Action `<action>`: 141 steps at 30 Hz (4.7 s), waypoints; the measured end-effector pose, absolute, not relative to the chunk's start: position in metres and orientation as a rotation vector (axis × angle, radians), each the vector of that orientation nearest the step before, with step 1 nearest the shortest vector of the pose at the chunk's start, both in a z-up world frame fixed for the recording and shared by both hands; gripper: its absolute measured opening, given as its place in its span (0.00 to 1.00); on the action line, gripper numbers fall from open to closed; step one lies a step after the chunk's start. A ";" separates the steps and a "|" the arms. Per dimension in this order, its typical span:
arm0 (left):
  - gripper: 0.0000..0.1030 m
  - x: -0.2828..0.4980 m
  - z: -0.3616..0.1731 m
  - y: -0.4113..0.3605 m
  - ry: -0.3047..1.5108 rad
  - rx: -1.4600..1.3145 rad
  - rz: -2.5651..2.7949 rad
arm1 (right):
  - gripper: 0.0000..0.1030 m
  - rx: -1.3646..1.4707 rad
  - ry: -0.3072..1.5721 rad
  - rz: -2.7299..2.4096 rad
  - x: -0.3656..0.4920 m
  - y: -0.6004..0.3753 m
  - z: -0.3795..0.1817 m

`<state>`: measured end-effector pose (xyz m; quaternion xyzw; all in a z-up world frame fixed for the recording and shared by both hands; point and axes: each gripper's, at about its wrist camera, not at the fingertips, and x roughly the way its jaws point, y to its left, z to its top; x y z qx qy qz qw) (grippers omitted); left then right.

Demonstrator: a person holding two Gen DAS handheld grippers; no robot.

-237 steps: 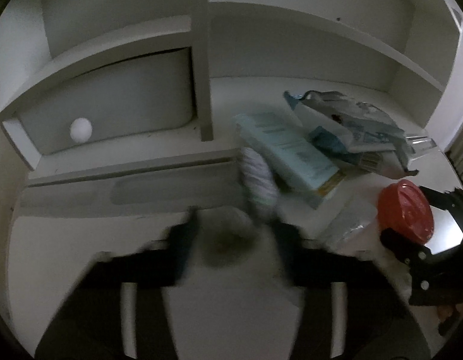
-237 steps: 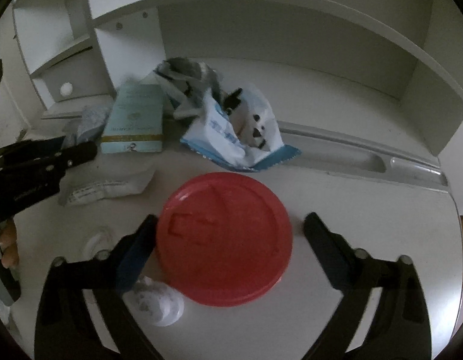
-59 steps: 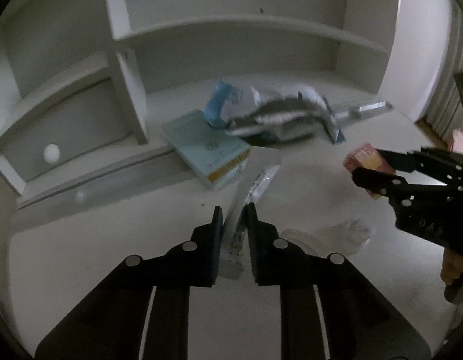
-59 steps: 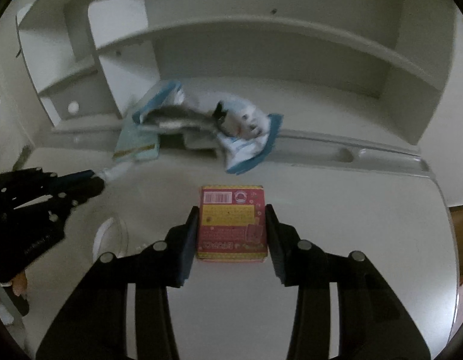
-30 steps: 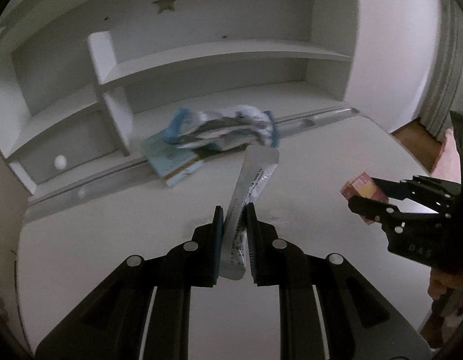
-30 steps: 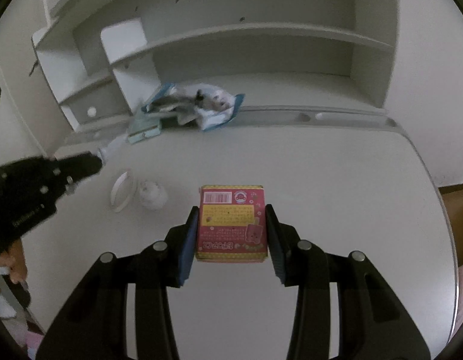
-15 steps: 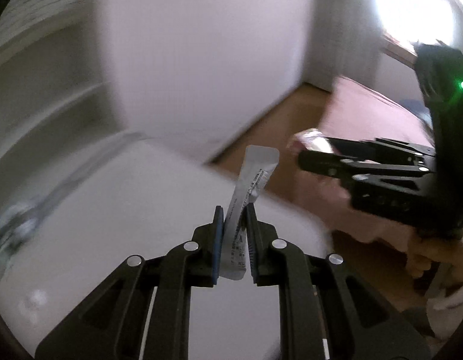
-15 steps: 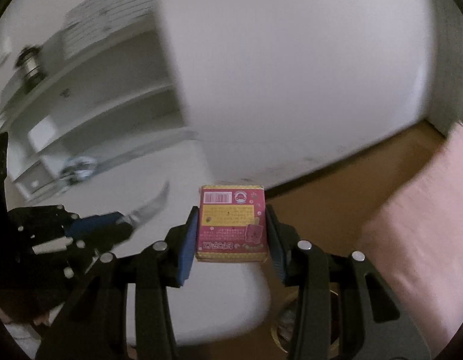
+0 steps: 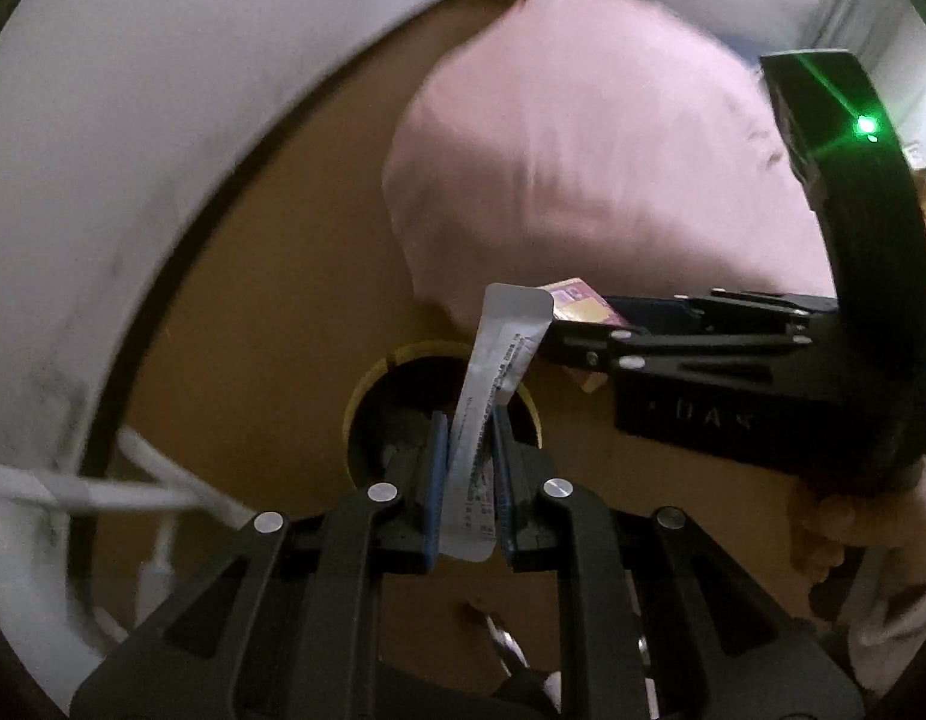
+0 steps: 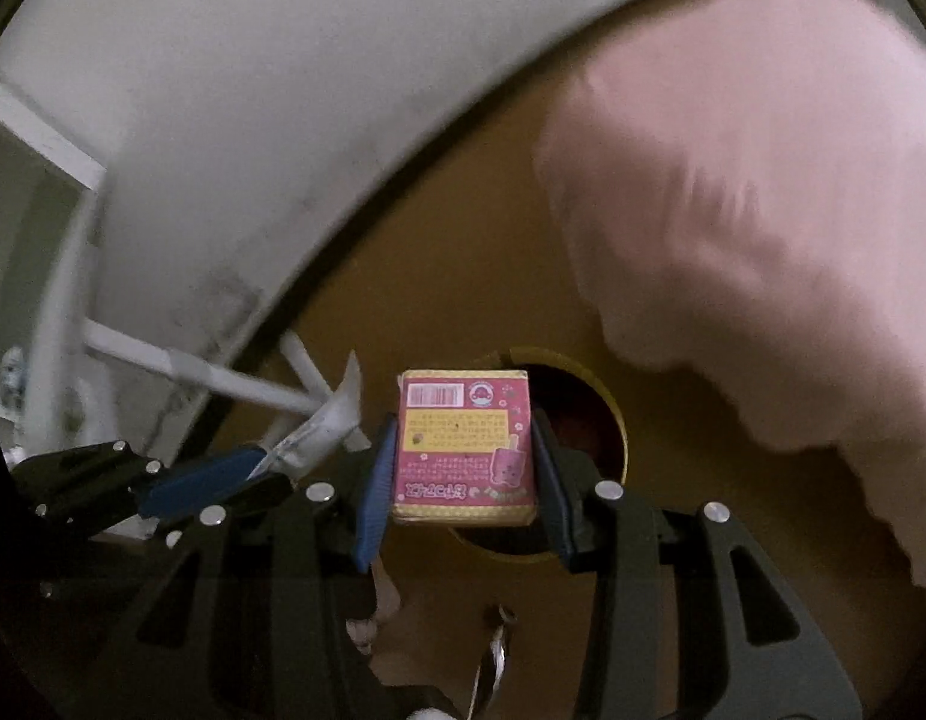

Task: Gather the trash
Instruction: 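Carry the strip and box over the black bin and open both grippers, then return both grippers toward the desk, then grasp the white ring with the left gripper while the right grasps the white cap, then carry the ring and cap over the black bin and open both grippers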

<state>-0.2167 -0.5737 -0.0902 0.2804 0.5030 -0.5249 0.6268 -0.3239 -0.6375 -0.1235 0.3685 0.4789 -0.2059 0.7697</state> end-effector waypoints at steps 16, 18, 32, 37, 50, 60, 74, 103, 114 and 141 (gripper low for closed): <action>0.13 -0.208 -0.204 -0.595 1.383 0.676 -1.068 | 0.41 1.049 1.163 -0.450 -0.316 -0.666 -0.248; 0.14 -0.203 -0.209 -0.597 1.391 0.631 -1.059 | 0.41 1.060 1.154 -0.453 -0.317 -0.670 -0.251; 0.94 -0.247 -0.036 -0.550 0.789 0.420 -1.170 | 0.93 0.679 0.670 -0.892 -0.360 -0.684 -0.080; 0.94 -0.228 0.061 -0.465 0.539 0.363 -1.049 | 0.93 0.346 0.472 -0.828 -0.341 -0.609 0.009; 0.94 -0.084 0.056 -0.162 0.757 0.051 -0.265 | 0.93 0.256 0.666 -0.131 -0.148 -0.396 0.039; 0.94 -0.029 0.019 -0.072 0.909 0.054 -0.149 | 0.93 0.026 0.782 0.276 -0.040 -0.216 0.047; 0.37 0.034 0.006 -0.057 0.908 0.132 -0.230 | 0.93 -0.048 0.847 0.312 0.005 -0.170 0.038; 0.35 0.020 0.014 -0.030 0.892 0.079 -0.269 | 0.30 -0.082 0.883 0.359 0.016 -0.132 0.038; 0.35 -0.002 0.025 -0.049 0.873 0.105 -0.291 | 0.30 -0.034 0.856 0.357 -0.008 -0.151 0.048; 0.35 -0.121 0.068 -0.384 0.757 0.418 -0.867 | 0.30 0.321 0.745 -0.198 -0.192 -0.474 0.083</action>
